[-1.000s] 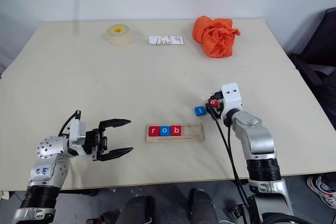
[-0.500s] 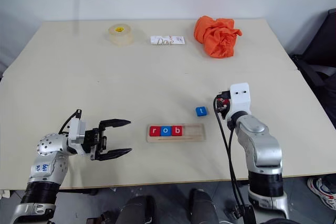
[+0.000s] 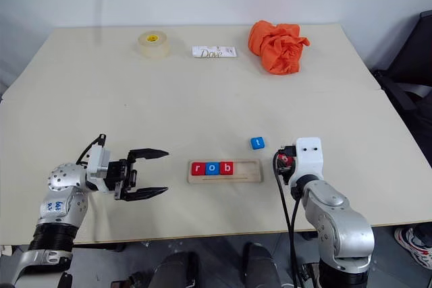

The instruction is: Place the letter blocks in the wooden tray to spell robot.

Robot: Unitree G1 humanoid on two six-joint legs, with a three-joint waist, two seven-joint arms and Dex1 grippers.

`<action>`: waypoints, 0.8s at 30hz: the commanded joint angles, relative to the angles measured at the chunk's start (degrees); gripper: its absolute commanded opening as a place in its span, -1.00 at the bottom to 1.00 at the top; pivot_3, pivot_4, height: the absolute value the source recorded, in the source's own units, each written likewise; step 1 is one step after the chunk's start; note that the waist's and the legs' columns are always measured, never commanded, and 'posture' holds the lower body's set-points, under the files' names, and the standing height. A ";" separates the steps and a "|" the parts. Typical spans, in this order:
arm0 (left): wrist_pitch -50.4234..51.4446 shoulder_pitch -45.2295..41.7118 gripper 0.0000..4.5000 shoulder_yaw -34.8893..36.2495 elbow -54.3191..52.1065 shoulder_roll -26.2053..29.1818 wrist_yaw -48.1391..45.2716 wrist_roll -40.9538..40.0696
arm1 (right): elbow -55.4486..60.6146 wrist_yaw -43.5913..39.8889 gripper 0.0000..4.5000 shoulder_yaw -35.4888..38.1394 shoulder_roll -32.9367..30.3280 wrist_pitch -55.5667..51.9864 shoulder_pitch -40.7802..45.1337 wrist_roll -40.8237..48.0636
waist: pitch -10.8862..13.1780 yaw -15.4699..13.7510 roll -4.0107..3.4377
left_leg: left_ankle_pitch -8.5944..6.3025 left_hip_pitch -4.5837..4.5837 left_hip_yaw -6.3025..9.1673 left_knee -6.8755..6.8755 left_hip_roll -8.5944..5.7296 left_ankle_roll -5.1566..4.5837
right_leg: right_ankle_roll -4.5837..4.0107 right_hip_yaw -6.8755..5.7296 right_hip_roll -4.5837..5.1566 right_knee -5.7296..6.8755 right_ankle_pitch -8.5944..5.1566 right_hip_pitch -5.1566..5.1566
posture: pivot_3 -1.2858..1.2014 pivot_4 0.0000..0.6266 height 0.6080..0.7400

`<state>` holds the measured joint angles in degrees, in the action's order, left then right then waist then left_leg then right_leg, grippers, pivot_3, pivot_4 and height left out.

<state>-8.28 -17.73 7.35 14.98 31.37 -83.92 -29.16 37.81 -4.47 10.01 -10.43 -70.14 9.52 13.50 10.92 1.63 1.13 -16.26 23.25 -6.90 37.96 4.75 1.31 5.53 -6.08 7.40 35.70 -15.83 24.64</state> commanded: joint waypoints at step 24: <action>-0.45 2.62 1.00 0.85 -3.73 -0.57 1.58 -0.87 | -38.92 -60.08 0.99 -18.40 -43.64 51.13 16.25 -3.35 | 0.01 -0.01 0.05 | 0.00 -0.07 -0.11 0.04 -0.01 0.00 | 0.09 0.00 0.00 -0.11 0.04 -0.07 | 0.03 -0.52 1.00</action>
<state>-8.32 -15.81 7.48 13.58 30.36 -82.92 -29.15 1.78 -62.46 -7.88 -54.53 -22.50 23.83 11.33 10.94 1.62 1.18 -16.26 23.20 -7.03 38.02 4.73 1.31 5.61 -6.08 7.43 35.59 -15.79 24.58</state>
